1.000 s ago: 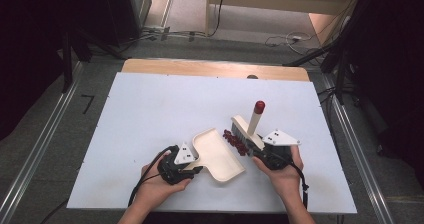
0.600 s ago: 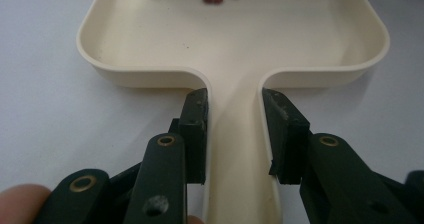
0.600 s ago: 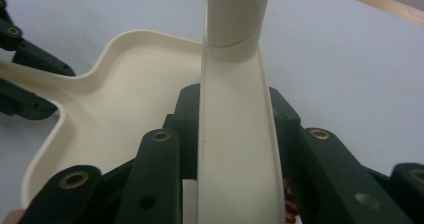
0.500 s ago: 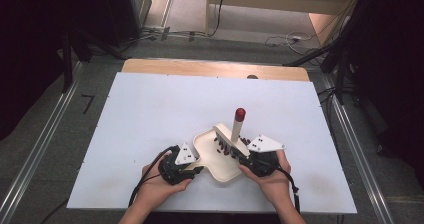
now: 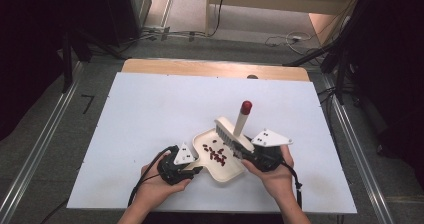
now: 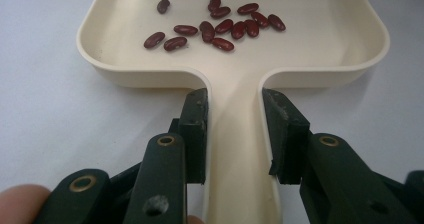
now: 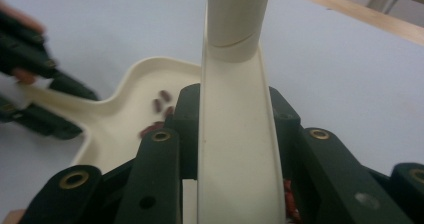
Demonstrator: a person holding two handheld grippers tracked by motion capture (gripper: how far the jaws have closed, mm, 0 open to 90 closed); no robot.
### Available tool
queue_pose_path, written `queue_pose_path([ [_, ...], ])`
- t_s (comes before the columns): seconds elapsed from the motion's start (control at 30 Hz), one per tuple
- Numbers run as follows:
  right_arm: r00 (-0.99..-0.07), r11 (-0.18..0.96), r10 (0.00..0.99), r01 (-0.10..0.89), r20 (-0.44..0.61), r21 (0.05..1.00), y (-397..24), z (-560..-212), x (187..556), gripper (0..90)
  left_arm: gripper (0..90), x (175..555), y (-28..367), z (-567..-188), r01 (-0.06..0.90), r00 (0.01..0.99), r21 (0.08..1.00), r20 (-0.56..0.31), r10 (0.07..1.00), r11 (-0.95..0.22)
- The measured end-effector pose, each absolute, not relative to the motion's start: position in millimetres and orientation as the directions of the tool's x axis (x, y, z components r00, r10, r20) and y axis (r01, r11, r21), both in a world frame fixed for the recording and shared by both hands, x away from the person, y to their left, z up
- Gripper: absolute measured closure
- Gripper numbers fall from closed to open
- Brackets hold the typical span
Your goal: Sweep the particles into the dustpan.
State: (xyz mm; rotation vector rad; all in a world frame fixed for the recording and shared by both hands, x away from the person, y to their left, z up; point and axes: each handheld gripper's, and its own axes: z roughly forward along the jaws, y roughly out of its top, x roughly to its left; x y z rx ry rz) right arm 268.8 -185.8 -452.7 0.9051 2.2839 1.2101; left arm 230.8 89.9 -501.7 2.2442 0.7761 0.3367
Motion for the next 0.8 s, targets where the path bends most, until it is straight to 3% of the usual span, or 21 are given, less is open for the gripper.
queue_pose_path([
  [0.3, -0.619, 0.417, 0.783, 0.447, -0.063, 0.792, -196, -461, 294, 65.2, 65.5, 231, 95, -501, 0.436, 0.787, 0.708, -0.001, 0.617, -0.555],
  [0.8, -0.766, 0.508, 0.640, 0.364, -0.059, 0.781, -167, -464, 275, 65.1, 65.5, 231, 95, -502, 0.434, 0.787, 0.710, 0.001, 0.617, -0.554],
])
